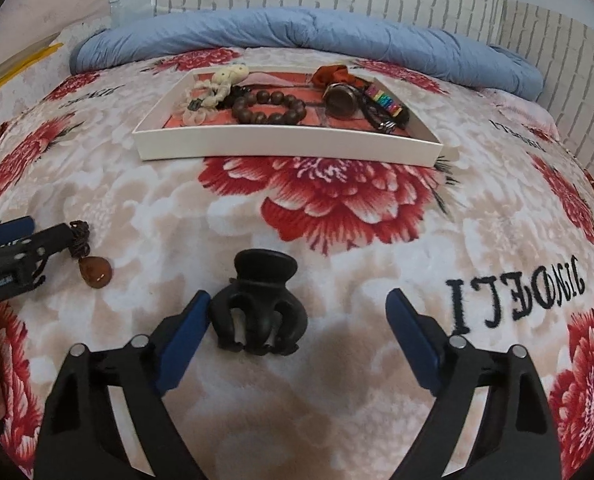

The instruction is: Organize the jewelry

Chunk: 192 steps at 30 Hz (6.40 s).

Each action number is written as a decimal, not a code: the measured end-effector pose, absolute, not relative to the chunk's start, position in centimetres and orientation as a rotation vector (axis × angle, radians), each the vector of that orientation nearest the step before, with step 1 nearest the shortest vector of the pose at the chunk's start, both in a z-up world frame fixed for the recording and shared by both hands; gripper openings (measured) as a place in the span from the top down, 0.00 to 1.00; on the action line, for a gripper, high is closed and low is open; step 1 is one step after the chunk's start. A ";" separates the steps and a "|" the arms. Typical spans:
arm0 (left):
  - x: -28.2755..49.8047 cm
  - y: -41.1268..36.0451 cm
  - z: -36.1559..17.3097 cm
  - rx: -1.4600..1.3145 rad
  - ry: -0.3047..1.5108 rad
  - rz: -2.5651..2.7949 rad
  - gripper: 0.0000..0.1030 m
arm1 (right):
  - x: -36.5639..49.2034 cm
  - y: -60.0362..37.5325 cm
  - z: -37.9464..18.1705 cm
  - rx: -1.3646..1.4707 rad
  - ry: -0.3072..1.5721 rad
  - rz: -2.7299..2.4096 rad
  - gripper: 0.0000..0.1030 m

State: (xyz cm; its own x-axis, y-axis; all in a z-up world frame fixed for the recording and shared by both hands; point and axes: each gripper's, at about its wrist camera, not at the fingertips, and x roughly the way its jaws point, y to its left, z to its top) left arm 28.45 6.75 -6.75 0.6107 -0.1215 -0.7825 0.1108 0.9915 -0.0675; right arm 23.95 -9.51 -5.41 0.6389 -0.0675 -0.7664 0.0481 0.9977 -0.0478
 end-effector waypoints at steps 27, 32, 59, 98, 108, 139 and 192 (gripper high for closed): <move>28.3 4.1 -7.0 0.020 0.895 -0.194 0.80 | 24.9 -12.6 -5.4 0.060 0.875 0.030 0.54; 27.5 4.3 -5.6 0.024 0.828 -0.155 0.81 | 25.6 -14.0 -4.7 0.048 0.848 0.048 0.54; 39.9 -4.9 3.2 -0.030 0.514 -0.175 0.82 | 40.3 -20.4 -1.3 0.044 0.668 0.096 0.54; 40.7 -3.8 -1.9 0.040 0.543 -0.013 0.05 | 41.5 -23.1 -3.6 0.109 0.641 0.097 0.15; 29.7 -1.5 1.7 -0.037 0.439 -0.015 0.05 | 30.5 -21.8 -0.1 0.154 0.522 0.105 0.04; 15.0 -2.6 -1.4 0.114 0.281 0.065 0.05 | 15.8 -19.0 -1.8 0.075 0.364 0.050 0.04; 15.6 -1.9 -1.8 0.076 0.314 0.044 0.05 | 15.7 -19.2 -1.6 0.065 0.345 0.036 0.04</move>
State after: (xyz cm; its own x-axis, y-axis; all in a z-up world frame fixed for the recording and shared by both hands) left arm 15.61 -1.90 -1.78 0.9502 0.0552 -0.3068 -0.0315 0.9962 0.0816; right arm 15.72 -19.25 -1.55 0.9403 0.0465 -0.3371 -0.0244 0.9973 0.0696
